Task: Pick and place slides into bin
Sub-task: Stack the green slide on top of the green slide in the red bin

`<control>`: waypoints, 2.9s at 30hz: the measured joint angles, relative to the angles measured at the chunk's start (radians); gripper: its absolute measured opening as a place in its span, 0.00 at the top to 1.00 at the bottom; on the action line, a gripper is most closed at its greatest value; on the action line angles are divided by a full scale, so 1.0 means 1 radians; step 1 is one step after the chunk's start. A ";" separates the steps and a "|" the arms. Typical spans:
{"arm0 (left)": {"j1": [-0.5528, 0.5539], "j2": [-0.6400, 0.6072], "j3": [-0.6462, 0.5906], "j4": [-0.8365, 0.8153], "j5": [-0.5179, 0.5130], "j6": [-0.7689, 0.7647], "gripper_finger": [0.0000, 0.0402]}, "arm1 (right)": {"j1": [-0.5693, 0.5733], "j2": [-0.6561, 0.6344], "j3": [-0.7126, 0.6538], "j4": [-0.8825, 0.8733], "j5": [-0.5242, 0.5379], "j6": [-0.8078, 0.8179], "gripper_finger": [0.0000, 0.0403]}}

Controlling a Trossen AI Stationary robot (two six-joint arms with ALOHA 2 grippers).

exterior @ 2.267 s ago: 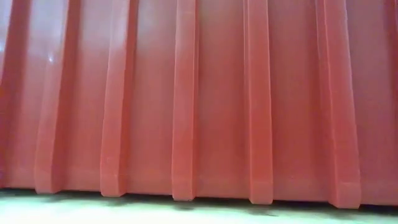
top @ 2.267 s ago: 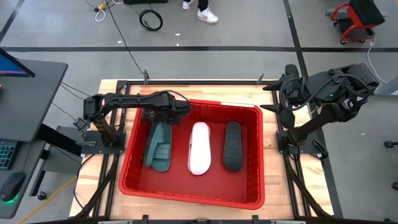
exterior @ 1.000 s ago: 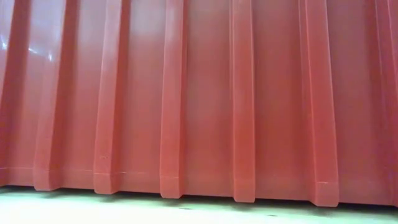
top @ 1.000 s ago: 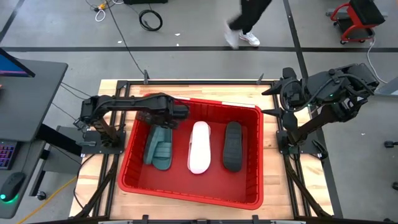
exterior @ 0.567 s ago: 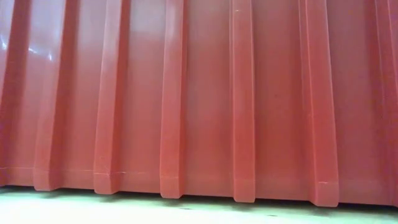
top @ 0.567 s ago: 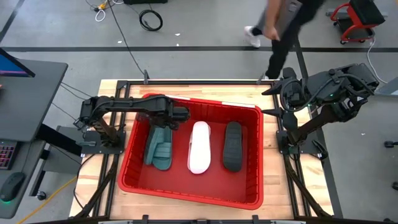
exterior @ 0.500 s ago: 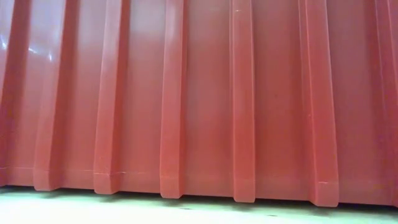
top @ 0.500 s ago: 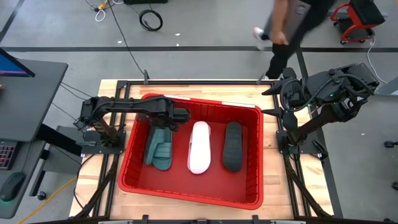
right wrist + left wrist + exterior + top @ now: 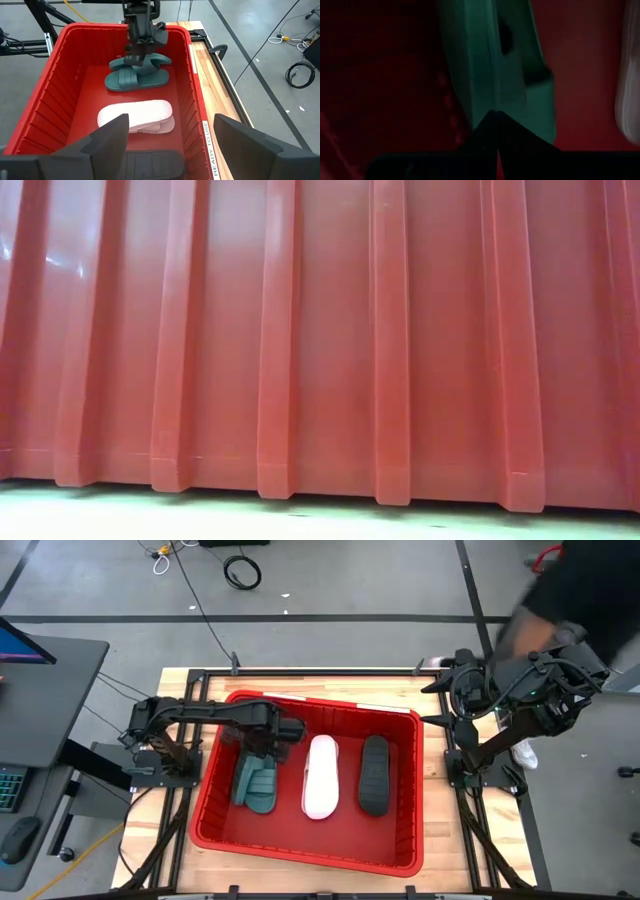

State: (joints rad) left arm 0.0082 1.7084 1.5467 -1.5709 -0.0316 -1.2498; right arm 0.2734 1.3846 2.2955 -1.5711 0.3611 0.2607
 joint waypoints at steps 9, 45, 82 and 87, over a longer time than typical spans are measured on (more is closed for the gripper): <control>-0.112 -0.001 -0.053 -0.001 0.098 0.354 0.99 | 0.000 0.000 0.000 0.000 -0.002 -0.009 0.26; 0.007 -0.027 -0.180 0.271 -0.066 0.742 0.98 | -0.050 -0.003 0.000 0.000 -0.003 -0.007 0.26; -0.059 0.026 -0.107 0.173 0.087 0.604 0.99 | -0.048 -0.003 0.000 0.000 -0.003 -0.028 0.26; -0.060 0.016 0.011 0.306 -0.074 0.650 0.98 | -0.049 -0.003 0.000 0.000 -0.003 -0.037 0.26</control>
State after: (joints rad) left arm -0.0514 1.7245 1.5581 -1.2646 -0.1053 -0.5996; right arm 0.2245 1.3819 2.2955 -1.5711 0.3580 0.2237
